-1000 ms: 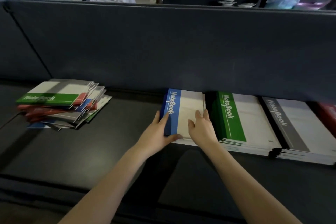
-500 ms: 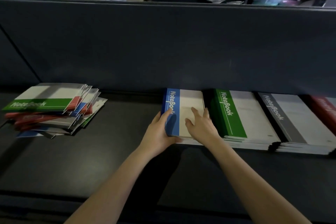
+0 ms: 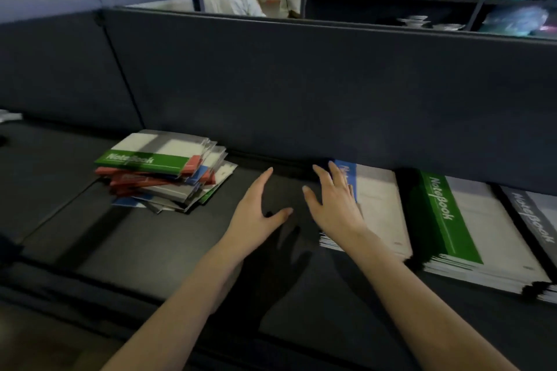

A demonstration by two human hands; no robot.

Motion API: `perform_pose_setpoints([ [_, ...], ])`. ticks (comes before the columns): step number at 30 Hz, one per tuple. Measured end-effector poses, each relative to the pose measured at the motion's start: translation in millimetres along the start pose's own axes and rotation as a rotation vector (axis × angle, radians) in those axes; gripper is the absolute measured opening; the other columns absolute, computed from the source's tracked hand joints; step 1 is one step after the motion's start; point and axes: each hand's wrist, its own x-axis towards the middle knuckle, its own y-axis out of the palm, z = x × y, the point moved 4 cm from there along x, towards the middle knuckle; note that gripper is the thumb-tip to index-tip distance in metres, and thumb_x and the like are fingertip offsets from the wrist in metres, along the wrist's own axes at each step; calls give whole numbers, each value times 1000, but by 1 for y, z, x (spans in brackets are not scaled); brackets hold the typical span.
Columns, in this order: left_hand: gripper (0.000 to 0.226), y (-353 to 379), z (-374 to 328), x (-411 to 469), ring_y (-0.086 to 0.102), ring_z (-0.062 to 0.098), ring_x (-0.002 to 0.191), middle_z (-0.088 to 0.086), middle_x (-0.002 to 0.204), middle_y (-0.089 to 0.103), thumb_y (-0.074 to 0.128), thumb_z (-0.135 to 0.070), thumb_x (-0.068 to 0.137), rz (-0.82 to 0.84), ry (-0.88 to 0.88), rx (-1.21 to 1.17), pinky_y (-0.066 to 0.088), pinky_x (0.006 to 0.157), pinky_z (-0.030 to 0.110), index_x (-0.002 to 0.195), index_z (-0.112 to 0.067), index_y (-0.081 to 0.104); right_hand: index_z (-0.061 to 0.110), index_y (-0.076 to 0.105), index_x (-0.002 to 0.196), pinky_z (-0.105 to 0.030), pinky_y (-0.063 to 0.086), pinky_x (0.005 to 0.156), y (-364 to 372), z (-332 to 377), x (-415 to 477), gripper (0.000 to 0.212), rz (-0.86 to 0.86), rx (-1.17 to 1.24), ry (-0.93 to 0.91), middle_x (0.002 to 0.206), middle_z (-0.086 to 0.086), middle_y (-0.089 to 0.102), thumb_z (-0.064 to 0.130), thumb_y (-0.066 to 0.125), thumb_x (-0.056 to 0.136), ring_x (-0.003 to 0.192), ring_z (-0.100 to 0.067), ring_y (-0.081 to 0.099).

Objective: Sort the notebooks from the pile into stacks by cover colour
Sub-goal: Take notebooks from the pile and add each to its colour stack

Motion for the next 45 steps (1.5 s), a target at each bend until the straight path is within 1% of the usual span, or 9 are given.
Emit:
perform_pose_setpoints([
  [4,72,-44,19,-5,26,-11,125,-17,140,36,72,-24,85,-92,-7,45,17,96,-5,146,-22,33,22,21,150,-45,5,120,30,44,15,56,54,35,-100,160,-3,3,38,40,100,147,-22,-5],
  [10,67,-105,53,-23,37,-3,122,-17,131,41,73,-17,84,-223,-74,96,21,88,-8,142,-19,39,20,23,150,-45,7,119,74,105,37,58,148,30,-214,160,-5,6,41,43,99,148,-22,-2],
  [20,64,-184,102,-57,38,-1,127,-18,134,42,71,-19,84,-405,-221,59,28,98,6,140,-25,40,12,27,149,-43,20,116,150,195,95,72,242,-140,-457,157,-5,19,49,52,93,145,-21,15],
  [23,64,-196,115,-63,37,-3,125,-19,133,41,69,-19,86,-418,-259,41,27,91,0,141,-27,37,8,32,146,-40,23,114,168,201,109,63,278,-212,-467,152,-11,30,44,47,96,141,-25,24],
  [27,60,-206,132,-67,38,-1,129,-17,137,45,67,-19,88,-438,-290,-19,32,102,19,140,-30,40,7,47,135,-41,32,107,168,197,121,44,267,-271,-455,139,-11,48,35,40,101,127,-27,43],
  [30,58,-205,138,-64,38,0,131,-18,137,45,66,-19,88,-441,-300,-53,33,106,25,137,-33,40,9,46,135,-43,35,106,168,191,127,55,277,-378,-469,140,-9,46,49,39,98,128,-26,43],
  [33,57,-202,138,-59,39,1,132,-17,139,46,66,-19,88,-440,-293,-85,33,109,28,138,-33,41,9,38,141,-43,33,108,168,188,130,62,282,-415,-468,147,-8,39,53,37,97,134,-24,37],
  [39,57,-196,139,-59,38,0,132,-20,137,45,65,-23,90,-416,-310,-97,32,108,26,140,-32,39,11,46,127,-34,45,83,173,196,130,50,183,-541,-533,124,-7,53,50,32,99,114,-23,52],
  [45,52,-197,137,-66,39,1,133,-20,134,47,65,-20,89,-439,-309,-149,31,114,33,134,-34,42,9,41,123,-34,38,62,173,214,131,30,122,-691,-590,111,-10,63,30,36,102,98,-30,63],
])
